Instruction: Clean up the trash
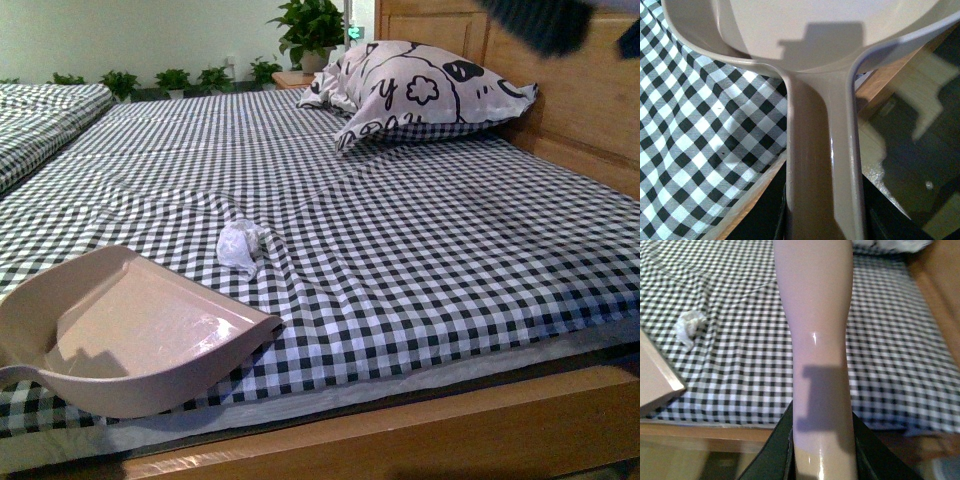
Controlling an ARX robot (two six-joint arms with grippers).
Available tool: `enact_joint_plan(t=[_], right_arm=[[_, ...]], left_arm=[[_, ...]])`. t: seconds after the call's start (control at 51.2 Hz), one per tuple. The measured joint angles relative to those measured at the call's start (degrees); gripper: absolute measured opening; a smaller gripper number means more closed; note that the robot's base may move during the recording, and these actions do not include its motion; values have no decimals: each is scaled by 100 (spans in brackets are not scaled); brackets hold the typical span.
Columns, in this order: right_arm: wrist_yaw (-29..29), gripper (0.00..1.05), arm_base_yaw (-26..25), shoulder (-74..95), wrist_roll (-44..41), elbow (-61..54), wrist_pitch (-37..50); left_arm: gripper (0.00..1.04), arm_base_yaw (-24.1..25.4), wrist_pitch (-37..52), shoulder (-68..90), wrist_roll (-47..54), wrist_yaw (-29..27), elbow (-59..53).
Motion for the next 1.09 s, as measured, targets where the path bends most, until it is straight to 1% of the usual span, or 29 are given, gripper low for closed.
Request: enact_joint_plan(t=[0.195,0.273,0.43,0.839,0.996,1.093], right_arm=[[-442,19,192,1860,96,1141,35],[-455,19,251,2354,155,1523,66],[-144,19,389,3191,275,1987,138],[136,19,848,4422,363,2677,227],[308,19,973,4809,363,3102,142],[553,19,1054,5171,361,3471,-48]], left_arm=[[26,0,0,2,2,0,0],[26,0,0,2,2,2,0],[26,0,0,2,2,2,0],[26,0,0,2,4,2,0],[26,0,0,2,7,2,0],[26,0,0,2,7,2,0]])
